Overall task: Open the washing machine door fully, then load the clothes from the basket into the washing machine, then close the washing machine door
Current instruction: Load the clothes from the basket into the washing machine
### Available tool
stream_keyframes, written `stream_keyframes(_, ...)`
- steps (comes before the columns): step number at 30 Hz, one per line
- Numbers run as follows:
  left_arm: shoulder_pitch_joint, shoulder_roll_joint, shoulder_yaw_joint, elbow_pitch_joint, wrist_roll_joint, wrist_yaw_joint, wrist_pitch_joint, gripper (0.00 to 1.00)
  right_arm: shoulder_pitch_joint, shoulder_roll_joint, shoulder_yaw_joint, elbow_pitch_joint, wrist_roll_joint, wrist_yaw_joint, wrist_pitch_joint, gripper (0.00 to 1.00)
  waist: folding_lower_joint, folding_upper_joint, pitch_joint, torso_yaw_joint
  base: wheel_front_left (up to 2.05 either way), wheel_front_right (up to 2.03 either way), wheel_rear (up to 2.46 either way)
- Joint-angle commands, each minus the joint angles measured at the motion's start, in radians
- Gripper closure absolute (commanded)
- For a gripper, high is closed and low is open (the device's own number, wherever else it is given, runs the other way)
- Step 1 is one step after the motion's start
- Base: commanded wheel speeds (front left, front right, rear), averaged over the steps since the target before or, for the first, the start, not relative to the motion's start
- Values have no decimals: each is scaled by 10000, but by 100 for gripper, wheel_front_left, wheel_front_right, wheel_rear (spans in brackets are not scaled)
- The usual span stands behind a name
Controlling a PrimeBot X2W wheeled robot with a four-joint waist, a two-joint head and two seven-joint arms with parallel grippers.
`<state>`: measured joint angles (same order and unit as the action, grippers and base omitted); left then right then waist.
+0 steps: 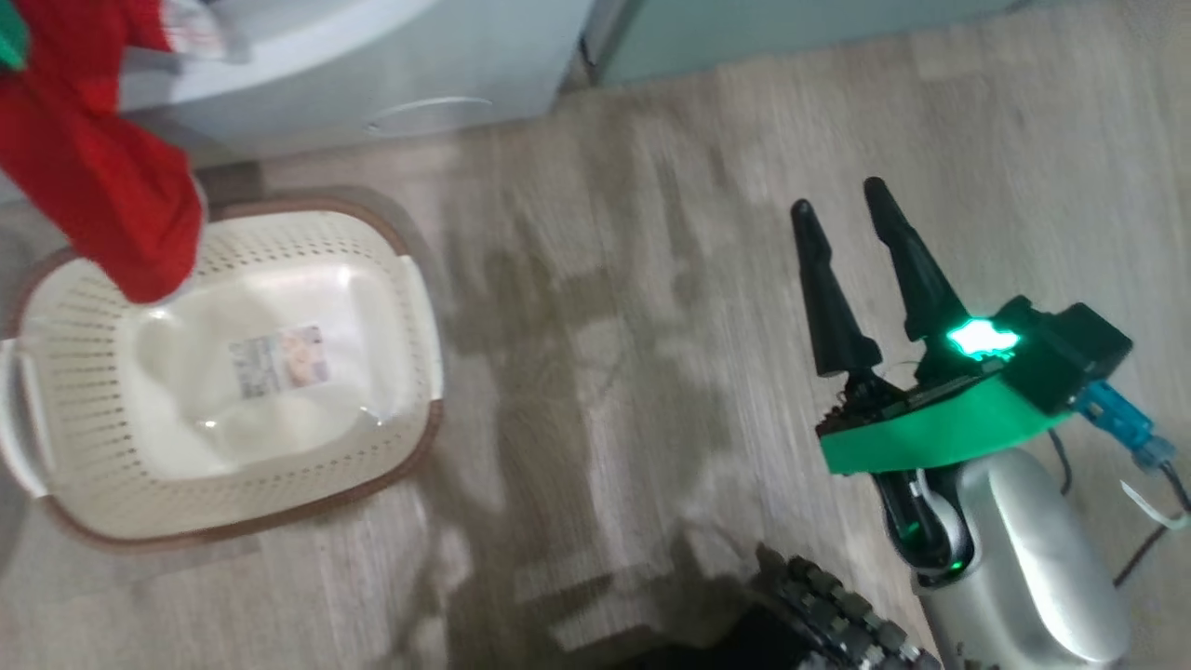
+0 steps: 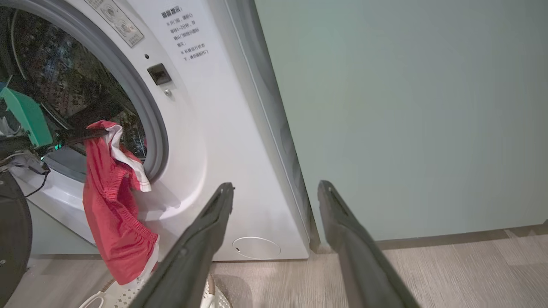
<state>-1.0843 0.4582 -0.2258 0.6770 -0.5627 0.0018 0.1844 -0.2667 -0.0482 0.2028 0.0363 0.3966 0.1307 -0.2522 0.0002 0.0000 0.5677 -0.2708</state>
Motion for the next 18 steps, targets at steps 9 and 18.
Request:
stream_keyframes(9,-2075,1428,220,59,8,-16,1580,100,-277,-20,610,-695,761,0,-92,0,-2,0,1421,-1211,0,0,0)
stream_keyframes(18,-3607,2300,428,-293,218,336,2107,100,-468,-20,1070,-957,1238,0,-94,0,-2,0,2162,-1919,0,0,0)
